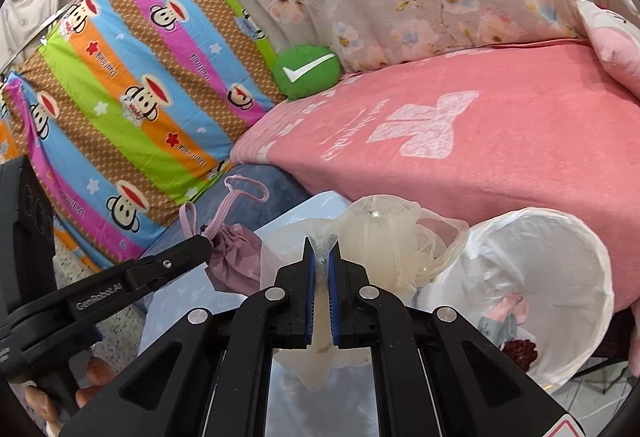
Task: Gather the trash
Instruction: 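Drop the purple pouch and beige tulle into the bin, opening both tools, then grasp the leopard scarf with the left tool while the right grasps the beige stocking, then carry the leopard scarf and beige stocking over the bin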
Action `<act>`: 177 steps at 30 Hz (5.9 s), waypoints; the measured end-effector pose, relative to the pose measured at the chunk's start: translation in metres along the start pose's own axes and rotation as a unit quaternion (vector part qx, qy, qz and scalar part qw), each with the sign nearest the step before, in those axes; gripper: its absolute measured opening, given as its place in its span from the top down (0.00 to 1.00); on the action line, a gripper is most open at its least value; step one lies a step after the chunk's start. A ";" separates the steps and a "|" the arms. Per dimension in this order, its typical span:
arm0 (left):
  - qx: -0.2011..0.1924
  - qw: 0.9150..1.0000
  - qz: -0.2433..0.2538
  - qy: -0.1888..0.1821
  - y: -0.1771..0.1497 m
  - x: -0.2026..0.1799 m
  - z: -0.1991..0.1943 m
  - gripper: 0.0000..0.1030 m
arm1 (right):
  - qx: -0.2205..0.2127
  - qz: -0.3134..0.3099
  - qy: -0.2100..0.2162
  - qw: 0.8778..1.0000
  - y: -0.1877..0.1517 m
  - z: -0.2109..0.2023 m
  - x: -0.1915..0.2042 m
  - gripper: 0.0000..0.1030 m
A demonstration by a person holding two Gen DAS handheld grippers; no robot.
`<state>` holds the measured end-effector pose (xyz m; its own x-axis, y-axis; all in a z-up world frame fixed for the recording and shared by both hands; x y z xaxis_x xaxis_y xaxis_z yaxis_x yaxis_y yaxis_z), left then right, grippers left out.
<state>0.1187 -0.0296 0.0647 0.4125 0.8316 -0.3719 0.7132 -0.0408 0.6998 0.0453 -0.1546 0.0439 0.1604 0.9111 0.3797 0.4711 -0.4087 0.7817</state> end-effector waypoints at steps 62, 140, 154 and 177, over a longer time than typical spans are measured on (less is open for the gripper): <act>0.052 0.998 0.011 0.017 -0.044 -0.019 0.051 0.41 | 0.035 0.002 -0.066 0.997 -0.017 -0.001 -0.056 0.74; 0.091 0.966 -0.195 0.147 -0.104 0.225 0.000 0.90 | 0.238 -0.171 0.051 0.955 -0.155 0.171 0.166 0.98; 0.068 0.983 -0.125 0.115 -0.078 0.152 -0.001 0.94 | 0.156 -0.130 0.041 0.978 -0.092 0.106 0.124 0.98; 0.082 0.964 -0.160 0.197 -0.101 0.187 0.017 0.28 | 0.130 -0.082 0.031 0.988 -0.073 0.078 0.076 0.98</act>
<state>0.1337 0.1203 -0.0859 -0.0679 0.9608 -0.2689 0.8614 0.1925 0.4701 0.0907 -0.0517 -0.0227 0.0143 0.9558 0.2935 0.6940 -0.2208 0.6853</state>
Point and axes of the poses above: each gripper's, at about its wrist camera, not at the fingertips, and z roughly the way its jaws point, x to its left, y to its top, the point moved 3 cm from there along z, roughly the way its jaws point, and after that the axes turned 5 degrees about -z, right-handed, at the moved point
